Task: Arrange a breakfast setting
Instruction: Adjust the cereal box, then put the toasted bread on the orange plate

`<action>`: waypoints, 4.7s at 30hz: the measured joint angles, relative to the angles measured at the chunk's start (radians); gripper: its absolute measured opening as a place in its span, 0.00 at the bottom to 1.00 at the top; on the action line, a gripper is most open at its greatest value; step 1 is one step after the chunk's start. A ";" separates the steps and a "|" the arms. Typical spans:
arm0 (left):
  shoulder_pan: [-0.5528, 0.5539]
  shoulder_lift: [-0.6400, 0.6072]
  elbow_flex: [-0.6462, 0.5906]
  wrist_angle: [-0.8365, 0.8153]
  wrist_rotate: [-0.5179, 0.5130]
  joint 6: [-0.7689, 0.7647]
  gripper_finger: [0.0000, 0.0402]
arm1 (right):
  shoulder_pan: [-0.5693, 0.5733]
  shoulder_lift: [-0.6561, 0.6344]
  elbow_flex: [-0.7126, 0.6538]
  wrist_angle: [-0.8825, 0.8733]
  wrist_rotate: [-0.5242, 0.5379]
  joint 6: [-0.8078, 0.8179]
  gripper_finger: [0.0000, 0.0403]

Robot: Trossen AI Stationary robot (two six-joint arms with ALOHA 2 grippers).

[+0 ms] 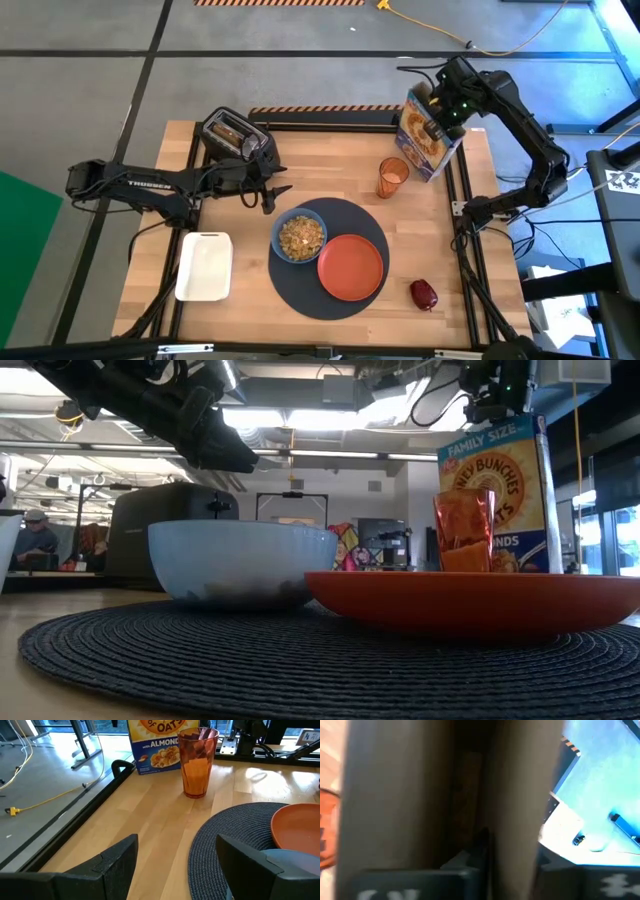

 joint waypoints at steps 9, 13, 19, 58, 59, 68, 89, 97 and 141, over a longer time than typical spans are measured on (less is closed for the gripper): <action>0.000 0.000 0.000 0.000 0.000 -0.003 0.65 | 0.000 -0.002 0.000 0.011 0.000 0.016 0.45; 0.000 0.000 0.000 0.000 0.000 -0.003 0.65 | 0.000 -0.002 0.025 0.010 0.000 0.023 0.50; 0.000 0.000 0.000 0.000 0.000 -0.003 0.65 | 0.000 -0.002 0.130 0.010 0.000 0.022 0.50; 0.000 0.000 0.000 -0.002 0.000 -0.005 0.65 | 0.001 0.038 0.165 0.027 0.193 0.131 0.49; 0.000 0.000 0.000 -0.002 0.000 -0.005 0.65 | 0.001 0.044 0.165 0.024 0.204 0.133 0.49; 0.000 0.000 0.000 -0.002 0.000 -0.005 0.65 | 0.002 0.053 0.165 0.020 0.212 0.133 0.49; 0.000 0.000 0.000 -0.002 0.000 -0.005 0.65 | 0.001 0.053 0.194 0.024 0.161 0.130 0.49; 0.000 0.000 0.000 -0.002 0.000 -0.005 0.65 | 0.000 0.052 0.242 0.030 0.153 0.129 0.49; 0.000 0.000 0.000 -0.002 0.000 -0.005 0.65 | 0.000 0.052 0.247 0.047 0.161 0.114 0.49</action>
